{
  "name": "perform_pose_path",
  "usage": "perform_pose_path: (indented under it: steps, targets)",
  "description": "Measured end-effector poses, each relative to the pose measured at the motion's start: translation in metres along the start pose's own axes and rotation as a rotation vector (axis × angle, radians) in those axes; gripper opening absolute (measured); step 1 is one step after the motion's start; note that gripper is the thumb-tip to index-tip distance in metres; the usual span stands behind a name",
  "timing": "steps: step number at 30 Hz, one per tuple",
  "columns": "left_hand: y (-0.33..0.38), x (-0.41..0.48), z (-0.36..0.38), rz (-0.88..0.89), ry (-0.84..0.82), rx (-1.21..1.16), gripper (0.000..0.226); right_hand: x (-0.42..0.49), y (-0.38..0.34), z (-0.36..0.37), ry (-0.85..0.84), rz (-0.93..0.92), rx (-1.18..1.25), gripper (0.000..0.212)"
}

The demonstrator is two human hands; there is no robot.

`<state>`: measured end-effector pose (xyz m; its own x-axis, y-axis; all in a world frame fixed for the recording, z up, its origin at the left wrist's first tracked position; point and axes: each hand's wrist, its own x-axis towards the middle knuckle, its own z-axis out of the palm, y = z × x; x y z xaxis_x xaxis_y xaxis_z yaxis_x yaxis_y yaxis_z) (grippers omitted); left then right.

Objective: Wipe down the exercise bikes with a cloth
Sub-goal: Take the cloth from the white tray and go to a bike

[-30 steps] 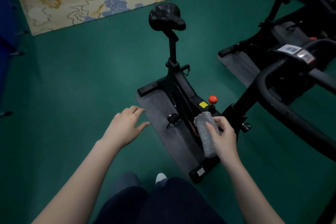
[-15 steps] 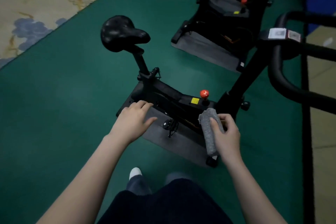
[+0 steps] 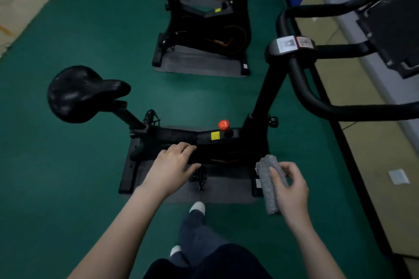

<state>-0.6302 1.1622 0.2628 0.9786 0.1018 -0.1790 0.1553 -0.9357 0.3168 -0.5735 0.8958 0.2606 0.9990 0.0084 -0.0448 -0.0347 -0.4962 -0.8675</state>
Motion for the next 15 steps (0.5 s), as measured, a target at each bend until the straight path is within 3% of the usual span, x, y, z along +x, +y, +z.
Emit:
perform_pose_path:
  steps: [15]
  targets:
    - [-0.009,0.140,-0.056,0.282,0.024,0.024,0.050,0.080,-0.057,0.051,0.175,0.006,0.102,0.008]
